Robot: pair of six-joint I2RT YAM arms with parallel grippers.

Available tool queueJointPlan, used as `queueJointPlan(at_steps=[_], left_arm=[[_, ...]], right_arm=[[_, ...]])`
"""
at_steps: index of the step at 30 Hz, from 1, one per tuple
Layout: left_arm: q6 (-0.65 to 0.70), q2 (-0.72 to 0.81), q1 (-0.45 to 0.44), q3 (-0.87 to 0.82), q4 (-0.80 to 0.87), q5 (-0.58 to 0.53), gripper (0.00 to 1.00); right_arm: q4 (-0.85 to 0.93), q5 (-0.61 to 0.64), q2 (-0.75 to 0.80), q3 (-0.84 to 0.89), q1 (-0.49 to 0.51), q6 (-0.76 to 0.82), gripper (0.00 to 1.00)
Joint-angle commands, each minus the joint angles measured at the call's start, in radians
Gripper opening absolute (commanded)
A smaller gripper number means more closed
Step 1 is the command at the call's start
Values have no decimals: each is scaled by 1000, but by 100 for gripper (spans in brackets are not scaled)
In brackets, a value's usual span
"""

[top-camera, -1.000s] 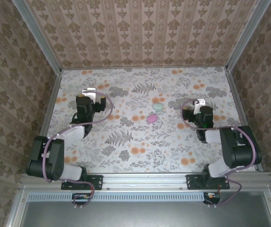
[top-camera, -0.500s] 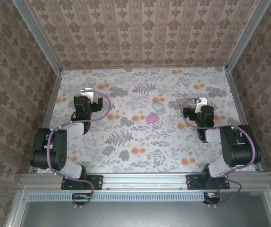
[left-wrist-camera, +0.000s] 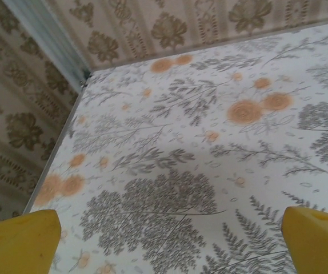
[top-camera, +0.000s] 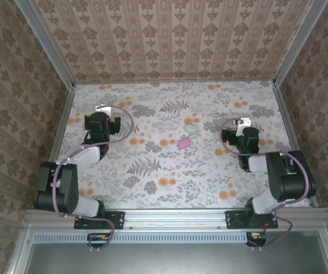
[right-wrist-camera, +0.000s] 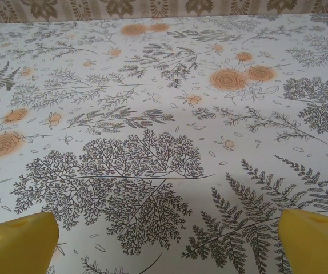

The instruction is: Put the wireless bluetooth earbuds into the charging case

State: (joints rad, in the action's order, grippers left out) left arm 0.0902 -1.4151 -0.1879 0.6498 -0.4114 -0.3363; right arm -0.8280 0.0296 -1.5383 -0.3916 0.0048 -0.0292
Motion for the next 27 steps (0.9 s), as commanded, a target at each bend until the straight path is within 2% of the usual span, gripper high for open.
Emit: queueJointPlan(at_steps=[1, 2, 4, 5, 7, 10, 12, 13, 15, 18, 27], left_arm=[[-35, 5, 14, -94, -43, -23, 100], [-13, -9, 21, -140, -142, 17, 100], [20, -18, 25, -157, -193, 45, 100], [42, -26, 37, -181, -269, 81, 100], [2, -51, 79, -206, -328, 119, 100], [-39, -131, 157, -293, -562, 241, 100], [-64, -104, 185, -295, -505, 309, 100], [-60, -118, 192, -292, -527, 336, 100], [-71, -112, 190, -254, -443, 310, 100], [-55, -117, 162, -250, -443, 248, 100], [-52, -120, 156, -251, -450, 239, 100]], right_arm=[[-25, 19, 8, -17, 6, -4, 100], [-25, 19, 9, -17, 7, -3, 100], [-25, 20, 9, -17, 7, -4, 100], [-25, 19, 9, -16, 6, -3, 100], [-25, 18, 9, -17, 6, -4, 100], [-25, 21, 9, -17, 7, -3, 100], [-25, 21, 9, -17, 8, -4, 100], [-25, 22, 8, -17, 8, -3, 100], [-25, 23, 9, -17, 8, -4, 100], [-25, 23, 9, -17, 9, -3, 100], [-24, 22, 9, -16, 8, -3, 100]])
